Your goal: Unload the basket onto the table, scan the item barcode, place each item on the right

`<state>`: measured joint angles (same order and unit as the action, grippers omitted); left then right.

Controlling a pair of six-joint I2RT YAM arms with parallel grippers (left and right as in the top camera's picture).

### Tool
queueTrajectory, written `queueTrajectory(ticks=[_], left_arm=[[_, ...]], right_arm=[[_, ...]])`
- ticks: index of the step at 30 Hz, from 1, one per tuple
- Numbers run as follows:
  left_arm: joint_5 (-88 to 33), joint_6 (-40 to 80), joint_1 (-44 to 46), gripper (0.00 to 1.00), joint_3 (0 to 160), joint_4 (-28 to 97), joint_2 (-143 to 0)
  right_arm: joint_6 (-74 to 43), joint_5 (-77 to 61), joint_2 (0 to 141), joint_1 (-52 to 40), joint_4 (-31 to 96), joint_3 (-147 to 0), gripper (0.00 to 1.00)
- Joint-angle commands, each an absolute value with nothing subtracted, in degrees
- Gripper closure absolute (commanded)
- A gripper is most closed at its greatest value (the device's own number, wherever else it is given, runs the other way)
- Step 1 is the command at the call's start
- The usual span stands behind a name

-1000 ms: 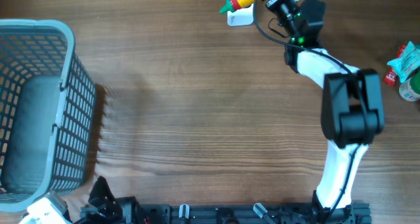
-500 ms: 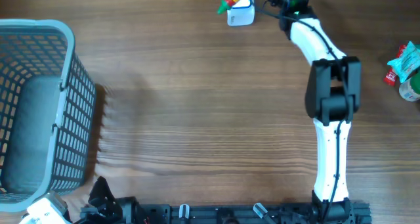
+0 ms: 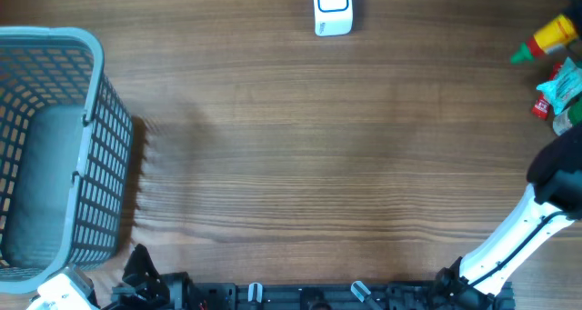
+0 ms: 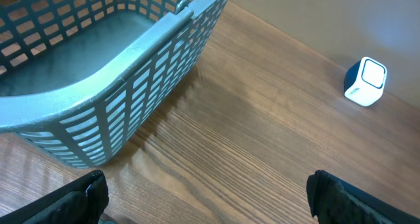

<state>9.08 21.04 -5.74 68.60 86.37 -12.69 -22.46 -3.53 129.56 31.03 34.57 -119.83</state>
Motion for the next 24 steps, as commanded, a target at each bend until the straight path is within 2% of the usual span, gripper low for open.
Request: queueTrajectory(ticks=[1,5,6,8,9,10,14,19,24], left_arm=[[9.0,20.1,-6.1,0.0,68.7,86.2,-12.4],[9.0,20.1,-6.1,0.0,68.7,86.2,-12.4],[9.0,20.1,-6.1,0.0,68.7,86.2,-12.4],[9.0,20.1,-6.1,0.0,68.7,86.2,-12.4],[9.0,20.1,-6.1,0.0,68.7,86.2,-12.4],[9.0,20.1,-6.1,0.0,68.7,86.2,-12.4],[9.0,20.1,-6.1,0.0,68.7,86.2,-12.4],[9.0,20.1,-6.1,0.0,68.7,86.2,-12.4],[9.0,20.1,-6.1,0.0,68.7,86.2,-12.4]], right_arm=[[-19.5,0.5,134.2,34.7,36.3,-119.0,0.67],[-19.7,1.0,137.9,40.6,40.6,-118.6,0.66],[-19.7,1.0,137.9,41.9,41.1,-118.6,0.59],[-19.5,-0.1,137.7,43.7,42.2,-118.8,0.44],[-19.5,-1.2,137.7,44.4,43.0,-118.9,0.29],[-19.5,-3.2,137.3,45.1,43.4,-118.9,0.0],[-19.5,-14.0,129.4,46.1,40.7,-118.9,0.0],[-19.7,-15.2,114.8,43.1,40.0,-118.9,0.0],[-21.1,-18.1,103.7,33.3,46.1,-118.9,0.0]])
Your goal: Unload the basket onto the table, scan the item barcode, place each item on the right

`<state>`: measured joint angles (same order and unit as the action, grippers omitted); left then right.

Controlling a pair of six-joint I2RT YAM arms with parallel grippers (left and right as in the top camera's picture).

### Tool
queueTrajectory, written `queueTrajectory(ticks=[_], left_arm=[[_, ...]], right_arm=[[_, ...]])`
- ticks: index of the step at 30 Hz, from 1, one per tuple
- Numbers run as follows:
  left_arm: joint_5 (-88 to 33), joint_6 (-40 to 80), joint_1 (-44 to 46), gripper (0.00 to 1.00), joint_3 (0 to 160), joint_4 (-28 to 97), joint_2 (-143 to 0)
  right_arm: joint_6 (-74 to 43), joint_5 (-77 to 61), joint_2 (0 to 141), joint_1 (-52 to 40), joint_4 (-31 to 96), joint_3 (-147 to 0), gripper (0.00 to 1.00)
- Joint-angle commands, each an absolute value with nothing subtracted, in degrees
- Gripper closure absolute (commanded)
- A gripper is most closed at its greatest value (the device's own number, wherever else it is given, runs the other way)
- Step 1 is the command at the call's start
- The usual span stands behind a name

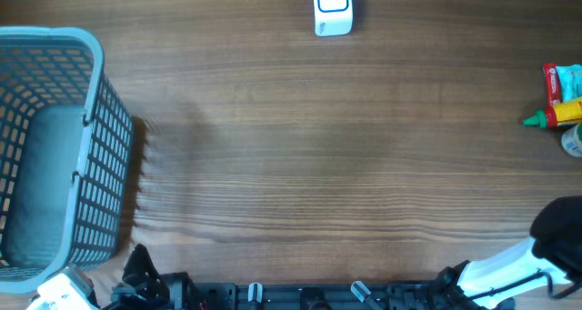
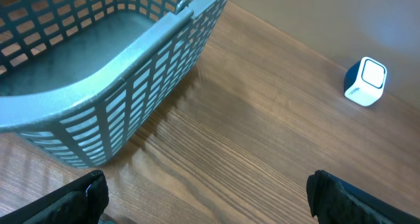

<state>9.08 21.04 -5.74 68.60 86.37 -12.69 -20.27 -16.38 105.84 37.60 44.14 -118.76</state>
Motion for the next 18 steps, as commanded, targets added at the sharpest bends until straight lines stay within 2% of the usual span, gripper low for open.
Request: queueTrajectory(ticks=[1,8,11,15,18], left_arm=[[9.0,20.1,-6.1,0.0,68.7,86.2,-12.4],[9.0,20.1,-6.1,0.0,68.7,86.2,-12.4],[9.0,20.1,-6.1,0.0,68.7,86.2,-12.4],[9.0,20.1,-6.1,0.0,68.7,86.2,-12.4],[9.0,20.1,-6.1,0.0,68.7,86.2,-12.4]], right_arm=[[-22.1,-18.1,102.7,31.3,47.3,-118.9,0.0],[-20.8,-17.6,96.0,9.0,50.4,-118.9,0.0],[-19.9,-9.4,92.3,0.5,50.3,-118.9,0.0],[-9.9,0.1,85.1,-7.7,51.5,-118.9,0.01],[-9.2,-2.1,78.8,-11.2,55.6,-118.9,0.0]])
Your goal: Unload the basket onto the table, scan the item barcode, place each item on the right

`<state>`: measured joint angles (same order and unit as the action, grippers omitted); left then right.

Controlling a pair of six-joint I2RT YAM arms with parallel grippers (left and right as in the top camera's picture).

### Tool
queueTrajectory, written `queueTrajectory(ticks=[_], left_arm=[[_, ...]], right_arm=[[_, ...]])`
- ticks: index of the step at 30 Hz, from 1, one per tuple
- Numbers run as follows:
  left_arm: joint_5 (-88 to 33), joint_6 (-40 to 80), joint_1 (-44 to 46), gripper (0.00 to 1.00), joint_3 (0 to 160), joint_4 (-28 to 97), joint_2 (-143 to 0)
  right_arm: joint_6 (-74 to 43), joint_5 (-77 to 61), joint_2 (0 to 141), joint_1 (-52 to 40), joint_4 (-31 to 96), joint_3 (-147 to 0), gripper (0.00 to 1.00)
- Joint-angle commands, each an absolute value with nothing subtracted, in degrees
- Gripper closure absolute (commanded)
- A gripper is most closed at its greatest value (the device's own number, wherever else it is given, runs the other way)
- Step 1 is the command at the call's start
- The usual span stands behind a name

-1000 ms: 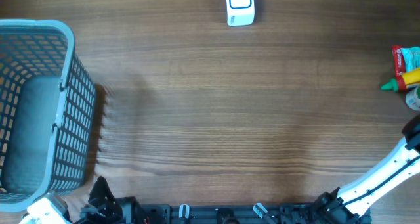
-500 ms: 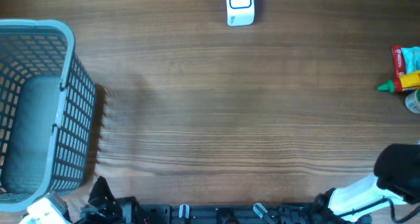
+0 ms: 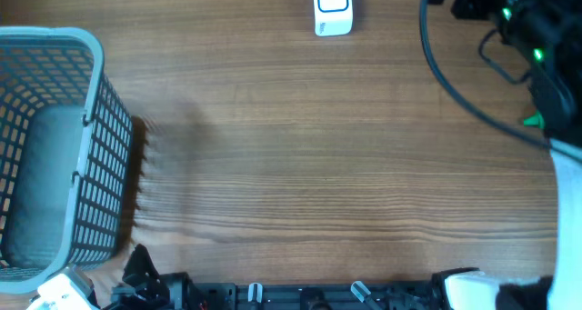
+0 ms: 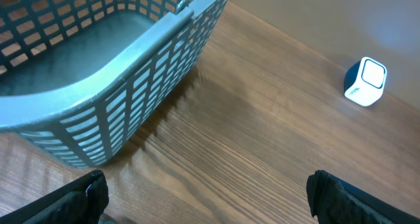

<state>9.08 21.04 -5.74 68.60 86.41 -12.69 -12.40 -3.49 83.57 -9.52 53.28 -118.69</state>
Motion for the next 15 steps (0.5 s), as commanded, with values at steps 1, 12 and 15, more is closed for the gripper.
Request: queueTrajectory(ticks=[1,12,15], left_arm=[[9.0,20.1,-6.1,0.0,68.7,86.2,-12.4],[9.0,20.1,-6.1,0.0,68.7,86.2,-12.4],[9.0,20.1,-6.1,0.0,68.7,86.2,-12.4]], right_arm=[[-9.2,-3.3,77.1,-11.4,58.0,-118.9,0.0],[-5.6,-1.3,77.2,-11.4,81.7,-118.9,0.0],[-3.0,-1.3,77.9,-11.4,83.8,-118.7,0.0]])
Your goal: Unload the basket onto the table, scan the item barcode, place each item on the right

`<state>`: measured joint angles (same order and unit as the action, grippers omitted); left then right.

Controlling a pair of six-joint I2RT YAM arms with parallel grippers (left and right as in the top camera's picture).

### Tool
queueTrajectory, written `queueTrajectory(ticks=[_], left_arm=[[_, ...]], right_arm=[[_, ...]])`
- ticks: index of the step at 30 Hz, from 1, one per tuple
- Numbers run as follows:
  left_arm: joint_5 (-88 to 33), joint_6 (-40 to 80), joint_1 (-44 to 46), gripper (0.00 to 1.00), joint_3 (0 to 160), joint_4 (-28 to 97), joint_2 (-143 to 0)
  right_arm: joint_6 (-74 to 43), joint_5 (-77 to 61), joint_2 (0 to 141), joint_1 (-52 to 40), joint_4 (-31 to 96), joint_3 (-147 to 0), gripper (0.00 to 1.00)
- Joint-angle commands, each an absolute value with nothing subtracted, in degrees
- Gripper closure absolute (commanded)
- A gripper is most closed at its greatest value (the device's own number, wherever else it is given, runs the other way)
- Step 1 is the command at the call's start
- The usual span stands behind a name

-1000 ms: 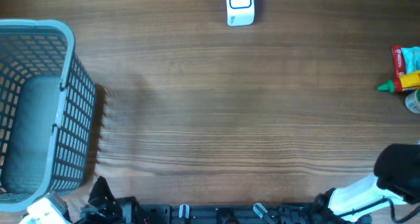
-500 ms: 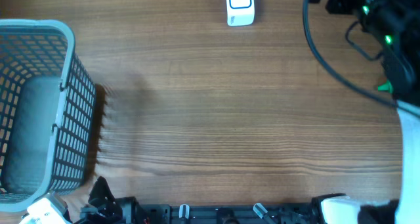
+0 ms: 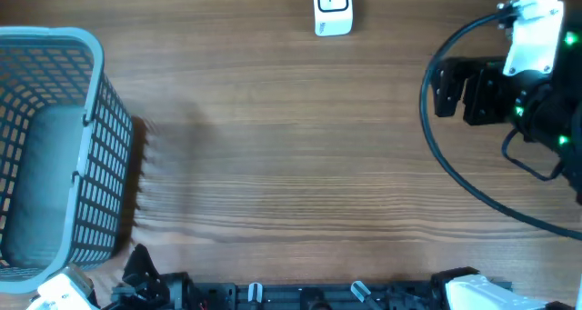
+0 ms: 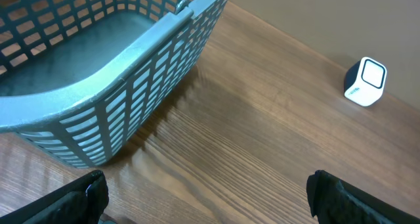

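Note:
The white barcode scanner (image 3: pixel 332 8) stands at the far edge of the table, and the left wrist view shows the scanner (image 4: pixel 364 81) at its upper right. My right arm hangs high over the right side, its black gripper end (image 3: pixel 447 90) pointing left; how its jaws stand does not show. No item shows in it. The items at the right edge are hidden under that arm. My left gripper (image 4: pixel 207 199) sits low at the near left with its fingers (image 4: pixel 88 196) far apart and nothing between them.
A blue-grey plastic basket (image 3: pixel 91 119) fills the left end of the table, with the basket wall (image 4: pixel 141 86) close ahead of the left gripper. Black cables (image 3: pixel 427 119) loop from the right arm over the table's right part.
My right arm was over the far right corner and now hangs lower over the right middle. The green cap that showed at the right edge is covered. The left arm has not moved.
First my right arm lay at the near right, with a yellow bottle and a packet at the far right edge. Then the arm sat nearer the corner and the bottle lay lower. Then the arm covered the far right corner, and now the right middle.

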<state>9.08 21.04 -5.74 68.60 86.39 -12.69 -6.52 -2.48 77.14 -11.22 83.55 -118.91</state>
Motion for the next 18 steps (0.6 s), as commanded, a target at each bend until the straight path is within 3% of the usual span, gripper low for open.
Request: queueTrajectory(ticks=[1,10,18], left_arm=[[9.0,20.1,-6.1,0.0,68.7,86.2,-12.4],[9.0,20.1,-6.1,0.0,68.7,86.2,-12.4],[9.0,20.1,-6.1,0.0,68.7,86.2,-12.4]], right_arm=[[-2.8,-1.0,77.9,-11.3,83.3,-118.7,0.0],[0.1,-1.1,69.7,-10.3,67.3,-109.4,0.0],[0.0,-4.3,41.3,-2.7,35.5,-60.4,0.0]])
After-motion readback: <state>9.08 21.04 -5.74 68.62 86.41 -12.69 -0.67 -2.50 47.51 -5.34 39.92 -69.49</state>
